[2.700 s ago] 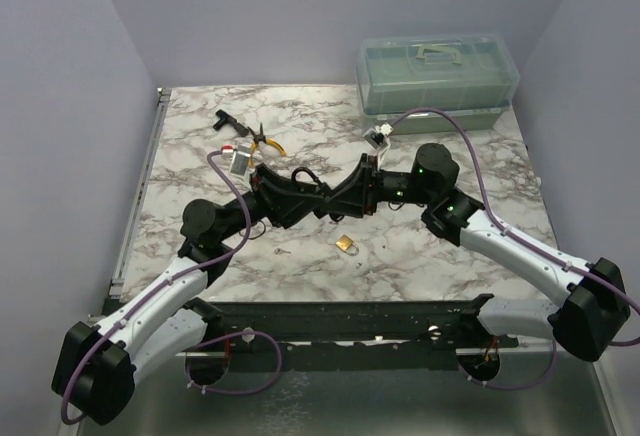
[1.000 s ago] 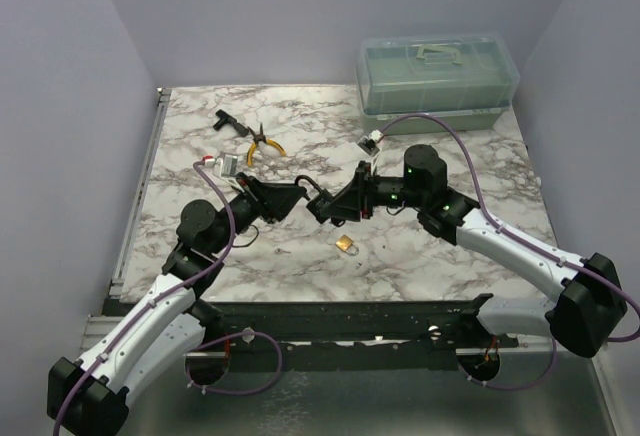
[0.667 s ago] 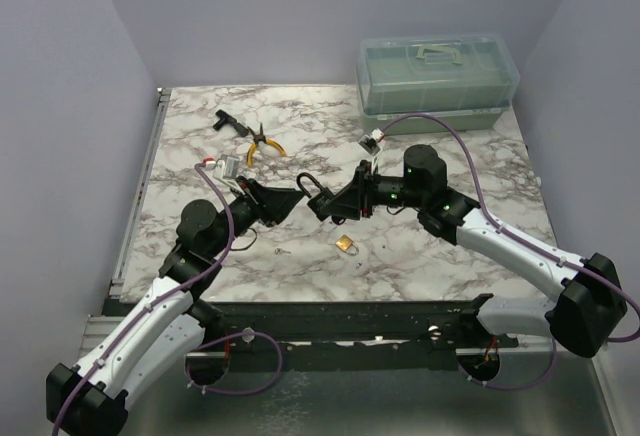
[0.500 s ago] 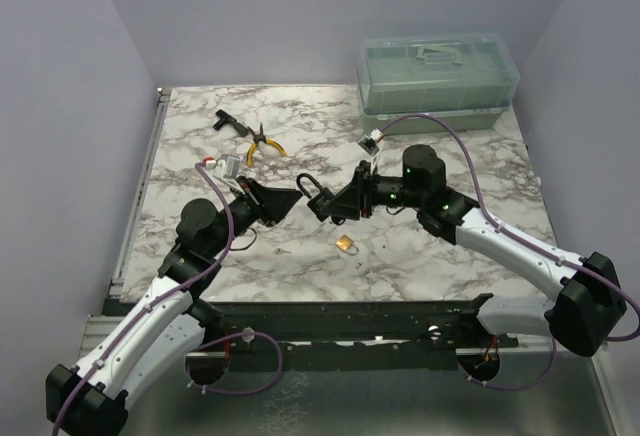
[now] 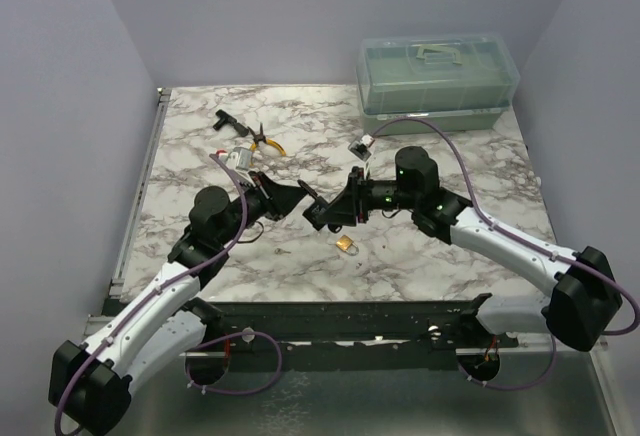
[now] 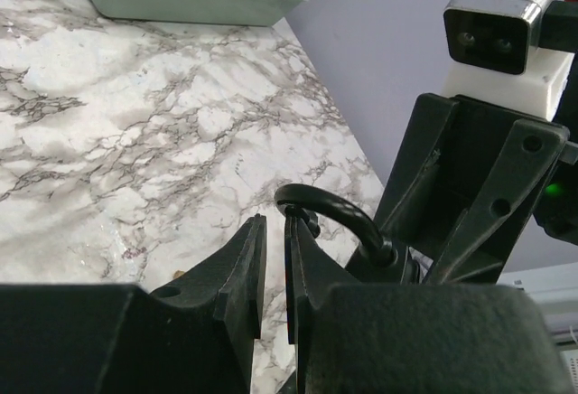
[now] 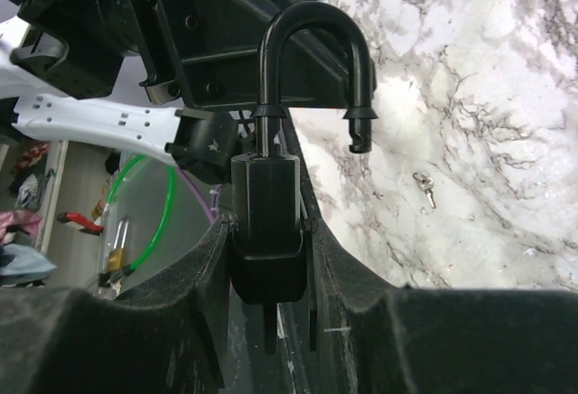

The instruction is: Unlock with the key

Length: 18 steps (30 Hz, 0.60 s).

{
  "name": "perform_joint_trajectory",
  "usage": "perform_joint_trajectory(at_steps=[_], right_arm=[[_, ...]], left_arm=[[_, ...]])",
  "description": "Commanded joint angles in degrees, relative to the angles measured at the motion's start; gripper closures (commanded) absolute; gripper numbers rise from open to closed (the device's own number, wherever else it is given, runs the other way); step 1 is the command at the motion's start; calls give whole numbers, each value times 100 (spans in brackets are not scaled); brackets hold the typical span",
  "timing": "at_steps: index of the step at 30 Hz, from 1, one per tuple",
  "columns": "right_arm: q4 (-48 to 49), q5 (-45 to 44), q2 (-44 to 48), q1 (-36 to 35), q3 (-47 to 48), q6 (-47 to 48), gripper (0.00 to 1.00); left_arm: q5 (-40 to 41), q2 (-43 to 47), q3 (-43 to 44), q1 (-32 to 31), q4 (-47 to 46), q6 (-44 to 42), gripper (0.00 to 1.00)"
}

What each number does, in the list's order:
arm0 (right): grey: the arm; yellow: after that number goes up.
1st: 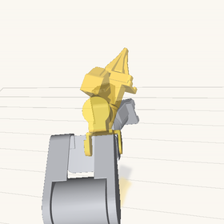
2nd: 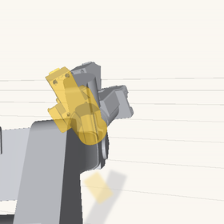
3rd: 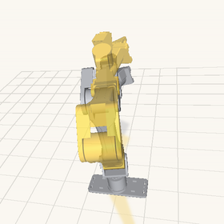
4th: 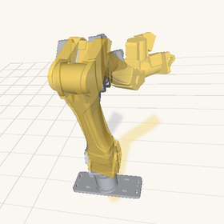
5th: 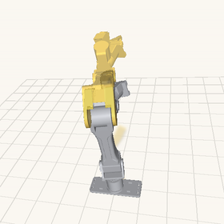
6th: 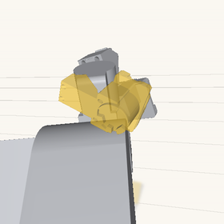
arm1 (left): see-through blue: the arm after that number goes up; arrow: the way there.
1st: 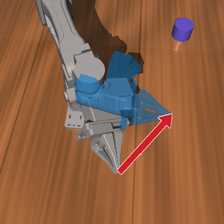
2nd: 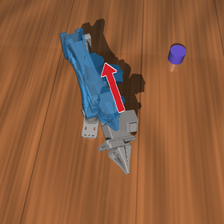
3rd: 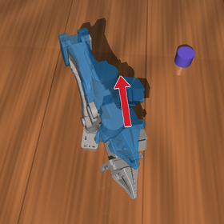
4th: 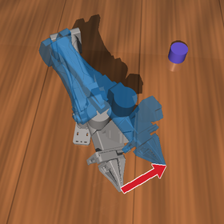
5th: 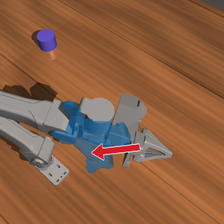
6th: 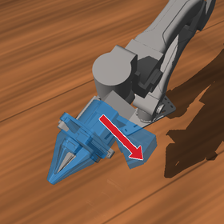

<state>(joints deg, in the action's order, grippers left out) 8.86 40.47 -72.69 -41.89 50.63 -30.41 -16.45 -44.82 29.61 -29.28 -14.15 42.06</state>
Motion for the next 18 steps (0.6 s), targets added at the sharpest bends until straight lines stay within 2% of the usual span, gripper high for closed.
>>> perform_joint_trajectory(at_steps=[1,6,9,15,18], right_arm=[[438,507,-51,-129,364,-37,99],[567,494,-247,-163,338,-135,99],[943,550,-473,-226,251,-416,99],[1355,619,-513,-239,131,-654,100],[1340,561,-457,-235,131,-649,99]], left_arm=[[10,-141,223,-7,-268,-144,81],[-24,-244,238,-14,-452,-146,79],[-184,-224,139,-11,-790,-146,75],[-384,73,-143,0,-1421,-119,57],[-282,239,-239,1,-1441,-150,45]])
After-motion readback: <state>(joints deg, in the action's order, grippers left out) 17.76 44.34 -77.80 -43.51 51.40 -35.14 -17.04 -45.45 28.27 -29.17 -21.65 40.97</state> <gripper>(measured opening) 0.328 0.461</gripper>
